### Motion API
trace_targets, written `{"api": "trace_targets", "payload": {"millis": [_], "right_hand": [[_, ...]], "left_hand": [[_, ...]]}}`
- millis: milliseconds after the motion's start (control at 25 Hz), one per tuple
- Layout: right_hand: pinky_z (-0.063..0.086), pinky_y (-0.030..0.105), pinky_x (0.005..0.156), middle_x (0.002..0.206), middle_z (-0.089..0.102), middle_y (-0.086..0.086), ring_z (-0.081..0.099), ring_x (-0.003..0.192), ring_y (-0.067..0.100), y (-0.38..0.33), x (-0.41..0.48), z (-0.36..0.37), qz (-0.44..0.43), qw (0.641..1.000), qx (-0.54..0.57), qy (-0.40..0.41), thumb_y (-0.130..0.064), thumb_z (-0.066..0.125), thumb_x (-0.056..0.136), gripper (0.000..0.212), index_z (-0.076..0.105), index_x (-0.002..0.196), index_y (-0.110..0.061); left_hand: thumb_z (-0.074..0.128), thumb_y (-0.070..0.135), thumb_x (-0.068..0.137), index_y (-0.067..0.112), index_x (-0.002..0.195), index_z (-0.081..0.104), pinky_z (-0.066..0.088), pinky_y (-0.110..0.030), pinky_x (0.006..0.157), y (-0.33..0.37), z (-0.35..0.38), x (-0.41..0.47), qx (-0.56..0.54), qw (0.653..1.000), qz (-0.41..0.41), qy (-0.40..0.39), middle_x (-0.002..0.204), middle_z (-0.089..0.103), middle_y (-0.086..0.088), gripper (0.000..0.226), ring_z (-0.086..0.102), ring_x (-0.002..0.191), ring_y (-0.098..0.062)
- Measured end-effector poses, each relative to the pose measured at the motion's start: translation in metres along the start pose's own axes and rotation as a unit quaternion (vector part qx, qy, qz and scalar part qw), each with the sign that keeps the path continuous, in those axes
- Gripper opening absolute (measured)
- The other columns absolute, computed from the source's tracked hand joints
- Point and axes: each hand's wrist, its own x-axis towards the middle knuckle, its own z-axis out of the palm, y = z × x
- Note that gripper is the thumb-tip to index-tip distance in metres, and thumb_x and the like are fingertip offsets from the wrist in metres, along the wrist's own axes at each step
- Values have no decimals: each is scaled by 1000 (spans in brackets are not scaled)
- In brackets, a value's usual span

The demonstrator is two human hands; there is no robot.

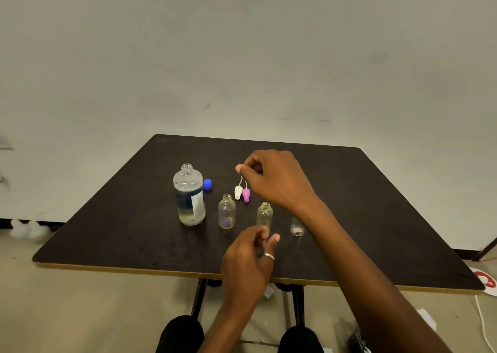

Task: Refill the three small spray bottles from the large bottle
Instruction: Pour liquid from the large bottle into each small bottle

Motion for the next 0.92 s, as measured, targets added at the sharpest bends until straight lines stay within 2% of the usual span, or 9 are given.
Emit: {"api": "trace_targets", "payload": {"millis": [200, 280, 360, 440, 520, 640, 720, 800, 920], "right_hand": [[58, 32, 73, 81, 69, -13, 63, 74, 5, -28, -10, 38, -12, 998, 68, -3, -44, 62, 89, 19, 69, 93, -27], [58, 32, 75, 89, 68, -10, 63, 80, 8, -35, -13, 57, -6, 996, 93, 2, -40, 64, 89, 20, 66, 99, -24], [53, 22, 72, 101, 65, -8, 60, 90, 9, -40, -15, 77, 2, 994, 107, 7, -39, 65, 88, 25, 61, 107, -24], [45, 15, 76, 117, 60, -5, 57, 106, 10, -46, -17, 97, 19, 992, 121, -1, -41, 64, 87, 38, 54, 120, -24], [47, 26, 89, 132, 53, -2, 52, 118, 16, -50, -18, 116, 42, 991, 129, -14, -42, 65, 86, 54, 44, 132, -23], [41, 33, 102, 150, 36, 4, 40, 135, 21, -55, -15, 137, 81, 987, 135, -24, -40, 68, 86, 80, 23, 147, -17], [36, 34, 107, 155, 30, 9, 34, 140, 24, -57, -9, 148, 99, 986, 136, -23, -38, 69, 85, 90, 13, 151, -11], [36, 34, 108, 154, 30, 11, 34, 140, 25, -59, -1, 158, 117, 982, 143, -25, -37, 70, 84, 95, 10, 152, -8], [42, 34, 103, 148, 39, 10, 43, 133, 26, -61, 9, 169, 137, 978, 156, -31, -38, 74, 80, 97, 14, 150, -8]], "left_hand": [[70, 36, 87, 28, 109, 63, 52, -17, 67, -28, -56, 26, 27, 992, 9, 122, 93, 65, 15, 24, 63, 83, -3], [72, 33, 85, 25, 116, 56, 52, -21, 71, -42, -72, 39, 41, 985, 0, 169, 102, 60, 10, 36, 59, 89, -6], [73, 32, 84, 26, 122, 50, 55, -32, 78, -55, -85, 52, 32, 979, -40, 198, 113, 55, 8, 45, 56, 101, -10], [74, 30, 84, 26, 131, 44, 54, -41, 93, -69, -95, 64, 5, 980, -83, 181, 129, 51, 4, 56, 53, 117, -14], [77, 26, 82, 24, 142, 35, 45, -43, 107, -83, -105, 73, -4, 989, -105, 106, 146, 42, 1, 74, 44, 133, -17], [80, 21, 79, 21, 154, 20, 35, -43, 114, -97, -113, 82, -8, 993, -115, -20, 158, 31, -3, 96, 33, 143, -20], [78, 17, 81, 16, 154, 23, 40, -42, 112, -101, -113, 85, -11, 993, -104, -49, 155, 38, -5, 91, 40, 140, -19], [75, 15, 82, 16, 148, 37, 47, -30, 104, -103, -111, 86, -6, 997, -77, -28, 143, 53, -3, 76, 53, 128, -13], [70, 8, 86, 28, 135, 49, 53, -20, 94, -103, -109, 87, -13, 999, -48, 2, 127, 62, 7, 58, 61, 113, 0]]}}
